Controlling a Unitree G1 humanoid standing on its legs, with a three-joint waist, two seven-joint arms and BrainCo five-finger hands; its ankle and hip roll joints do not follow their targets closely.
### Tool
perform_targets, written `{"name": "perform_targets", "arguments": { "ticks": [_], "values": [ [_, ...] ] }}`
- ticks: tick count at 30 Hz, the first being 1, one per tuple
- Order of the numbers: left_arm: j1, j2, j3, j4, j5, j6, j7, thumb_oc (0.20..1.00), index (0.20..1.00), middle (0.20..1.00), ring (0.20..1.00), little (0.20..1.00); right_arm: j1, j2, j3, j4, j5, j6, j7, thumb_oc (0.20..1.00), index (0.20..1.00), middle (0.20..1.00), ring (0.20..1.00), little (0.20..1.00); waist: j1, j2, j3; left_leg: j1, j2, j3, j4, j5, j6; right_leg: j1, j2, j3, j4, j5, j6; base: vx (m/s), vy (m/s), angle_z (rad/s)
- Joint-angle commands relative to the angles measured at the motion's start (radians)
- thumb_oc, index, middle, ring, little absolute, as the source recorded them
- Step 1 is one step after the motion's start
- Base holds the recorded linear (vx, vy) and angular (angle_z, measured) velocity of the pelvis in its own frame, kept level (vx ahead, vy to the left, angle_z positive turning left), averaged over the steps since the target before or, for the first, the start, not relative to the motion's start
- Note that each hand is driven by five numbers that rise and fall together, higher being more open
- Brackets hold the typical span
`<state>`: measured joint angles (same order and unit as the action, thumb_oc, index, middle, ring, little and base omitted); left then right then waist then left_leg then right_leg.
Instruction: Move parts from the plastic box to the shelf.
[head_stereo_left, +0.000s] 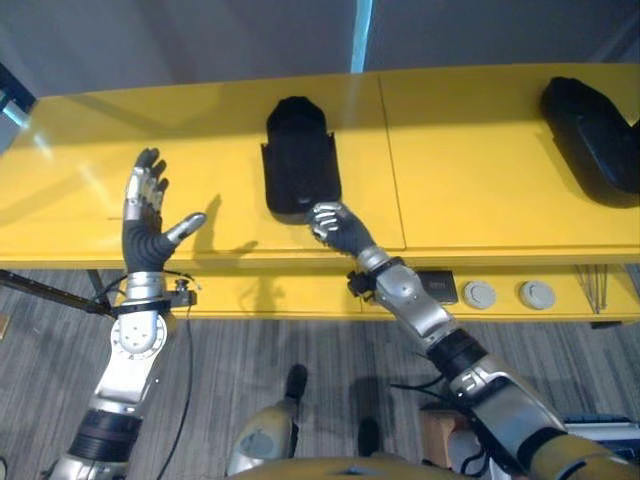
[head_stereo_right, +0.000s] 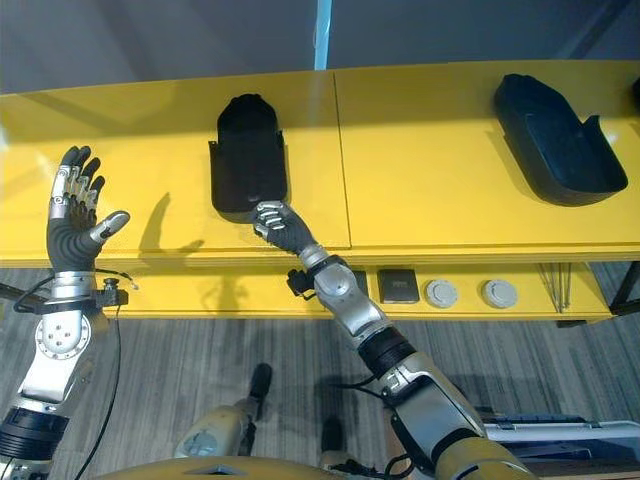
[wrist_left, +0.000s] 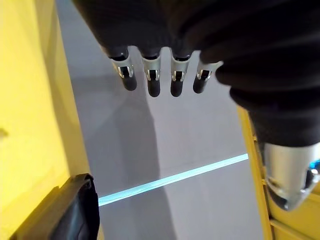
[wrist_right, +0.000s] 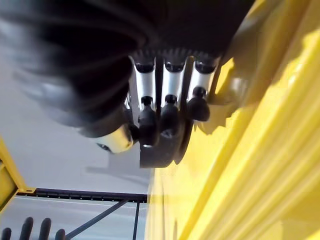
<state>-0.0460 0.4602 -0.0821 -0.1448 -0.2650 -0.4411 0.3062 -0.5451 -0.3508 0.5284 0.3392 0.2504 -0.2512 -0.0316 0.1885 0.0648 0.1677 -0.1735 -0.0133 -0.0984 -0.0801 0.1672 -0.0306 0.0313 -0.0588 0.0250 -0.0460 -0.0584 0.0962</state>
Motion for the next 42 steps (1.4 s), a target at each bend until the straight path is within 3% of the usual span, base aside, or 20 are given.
{"name": "perform_targets", "arguments": {
  "ticks": [1, 15, 20, 21, 22, 23, 25, 29, 30, 35, 36, 37, 39, 42],
  "values": [
    [-0.053, 0.039, -0.018, -0.005, -0.024, -0.068, -0.019, 1.000, 1.000, 1.000, 1.000, 1.000, -0.080, 0.019, 0.000, 0.024, 0.036, -0.024, -0.003, 0.200, 0.200, 0.200, 0.200, 0.200, 0.027, -0.026, -0.038, 0.040, 0.091, 0.057, 0.078, -0.176, -0.081, -0.067, -0.067, 0.033, 0.102, -0.110, 0.068, 0.00, 0.000, 0.00],
    [-0.087, 0.014, -0.052, -0.005, -0.051, -0.060, -0.043, 1.000, 1.000, 1.000, 1.000, 1.000, -0.024, 0.045, 0.020, -0.108, 0.179, -0.042, 0.091, 0.200, 0.200, 0.200, 0.200, 0.200, 0.005, -0.032, -0.046, 0.056, 0.087, 0.088, 0.089, -0.197, -0.072, -0.068, -0.070, 0.054, 0.107, -0.104, 0.075, -0.01, 0.011, -0.03],
    [-0.105, 0.031, -0.070, -0.023, -0.025, -0.050, -0.050, 1.000, 1.000, 1.000, 1.000, 1.000, 0.056, 0.010, -0.057, -0.279, 0.282, -0.088, 0.105, 0.200, 0.200, 0.200, 0.200, 0.200, -0.031, -0.040, -0.051, 0.069, 0.089, 0.123, 0.099, -0.217, -0.063, -0.076, -0.072, 0.085, 0.112, -0.093, 0.090, -0.02, 0.078, -0.19],
    [-0.092, 0.054, -0.052, -0.038, -0.010, -0.042, -0.058, 1.000, 1.000, 1.000, 1.000, 1.000, 0.111, -0.009, -0.118, -0.360, 0.275, -0.113, 0.088, 0.702, 0.702, 0.702, 0.702, 0.702, -0.062, -0.045, -0.053, 0.075, 0.089, 0.142, 0.106, -0.230, -0.054, -0.084, -0.070, 0.112, 0.112, -0.082, 0.099, 0.00, 0.091, -0.42],
    [-0.090, 0.055, -0.053, -0.039, -0.010, -0.042, -0.058, 1.000, 1.000, 1.000, 1.000, 1.000, 0.116, -0.010, -0.119, -0.366, 0.274, -0.110, 0.087, 0.937, 0.937, 0.937, 0.937, 0.937, -0.057, -0.046, -0.054, 0.077, 0.089, 0.146, 0.106, -0.231, -0.053, -0.084, -0.070, 0.116, 0.112, -0.082, 0.099, 0.01, 0.110, -0.40],
    [-0.082, 0.064, -0.041, -0.046, -0.006, -0.039, -0.060, 1.000, 1.000, 1.000, 1.000, 1.000, 0.154, -0.027, -0.158, -0.409, 0.268, -0.121, 0.078, 1.000, 1.000, 1.000, 1.000, 1.000, -0.076, -0.051, -0.052, 0.086, 0.088, 0.161, 0.114, -0.244, -0.047, -0.085, -0.070, 0.135, 0.115, -0.081, 0.107, 0.02, 0.134, -0.52],
    [-0.064, 0.075, -0.012, -0.058, 0.010, -0.022, -0.067, 1.000, 1.000, 1.000, 1.000, 1.000, 0.282, -0.062, -0.264, -0.524, 0.235, -0.134, 0.068, 1.000, 1.000, 1.000, 1.000, 1.000, -0.132, -0.067, -0.054, 0.107, 0.092, 0.232, 0.128, -0.269, -0.036, -0.106, -0.063, 0.205, 0.113, -0.058, 0.131, 0.00, 0.143, -0.72],
    [-0.058, 0.077, 0.004, -0.057, 0.022, -0.010, -0.073, 1.000, 1.000, 1.000, 1.000, 1.000, 0.379, -0.081, -0.329, -0.584, 0.200, -0.138, 0.065, 1.000, 1.000, 1.000, 1.000, 1.000, -0.164, -0.078, -0.055, 0.115, 0.098, 0.289, 0.141, -0.281, -0.031, -0.132, -0.055, 0.262, 0.113, -0.037, 0.144, -0.02, 0.084, -0.82],
    [-0.063, 0.071, 0.007, -0.057, 0.037, -0.002, -0.076, 1.000, 1.000, 1.000, 1.000, 1.000, 0.447, -0.088, -0.371, -0.603, 0.170, -0.138, 0.072, 1.000, 1.000, 1.000, 1.000, 1.000, -0.210, -0.089, -0.046, 0.127, 0.102, 0.342, 0.158, -0.302, -0.028, -0.149, -0.046, 0.315, 0.111, -0.023, 0.163, -0.06, 0.166, -1.47],
    [-0.089, 0.060, -0.016, -0.041, 0.064, 0.022, -0.105, 1.000, 1.000, 1.000, 1.000, 1.000, 0.633, -0.091, -0.486, -0.616, 0.130, -0.117, 0.094, 1.000, 1.000, 1.000, 1.000, 1.000, -0.302, -0.105, -0.044, 0.158, 0.128, 0.484, 0.198, -0.342, -0.012, -0.194, 0.009, 0.462, 0.112, 0.016, 0.166, 0.00, 0.121, -1.28],
    [-0.098, 0.055, -0.026, -0.037, 0.064, 0.025, -0.109, 1.000, 1.000, 1.000, 1.000, 1.000, 0.658, -0.087, -0.505, -0.615, 0.127, -0.116, 0.095, 1.000, 1.000, 1.000, 1.000, 1.000, -0.313, -0.102, -0.050, 0.174, 0.125, 0.500, 0.197, -0.378, -0.005, -0.192, 0.010, 0.467, 0.109, 0.001, 0.166, 0.08, 0.119, -1.03],
    [-0.120, 0.048, -0.039, -0.036, 0.054, 0.029, -0.109, 1.000, 1.000, 1.000, 1.000, 1.000, 0.685, -0.084, -0.531, -0.610, 0.119, -0.118, 0.089, 1.000, 1.000, 1.000, 1.000, 1.000, -0.345, -0.104, -0.047, 0.180, 0.130, 0.521, 0.197, -0.377, -0.004, -0.206, 0.021, 0.477, 0.116, 0.005, 0.166, 0.07, 0.080, -1.08],
    [-0.151, 0.041, -0.063, -0.024, 0.054, 0.029, -0.113, 1.000, 1.000, 1.000, 1.000, 1.000, 0.698, -0.077, -0.543, -0.608, 0.118, -0.118, 0.086, 1.000, 1.000, 1.000, 1.000, 1.000, -0.367, -0.108, -0.042, 0.187, 0.136, 0.553, 0.209, -0.389, 0.000, -0.226, 0.040, 0.475, 0.129, 0.010, 0.166, -0.02, -0.039, -0.92],
    [-0.185, 0.040, -0.077, -0.036, 0.051, 0.028, -0.106, 1.000, 1.000, 1.000, 1.000, 1.000, 0.708, -0.065, -0.544, -0.601, 0.114, -0.120, 0.076, 1.000, 1.000, 1.000, 1.000, 1.000, -0.381, -0.106, -0.021, 0.212, 0.147, 0.617, 0.222, -0.409, 0.004, -0.263, 0.036, 0.365, 0.145, 0.028, 0.166, 0.00, -0.099, -0.52]
  ]
}}
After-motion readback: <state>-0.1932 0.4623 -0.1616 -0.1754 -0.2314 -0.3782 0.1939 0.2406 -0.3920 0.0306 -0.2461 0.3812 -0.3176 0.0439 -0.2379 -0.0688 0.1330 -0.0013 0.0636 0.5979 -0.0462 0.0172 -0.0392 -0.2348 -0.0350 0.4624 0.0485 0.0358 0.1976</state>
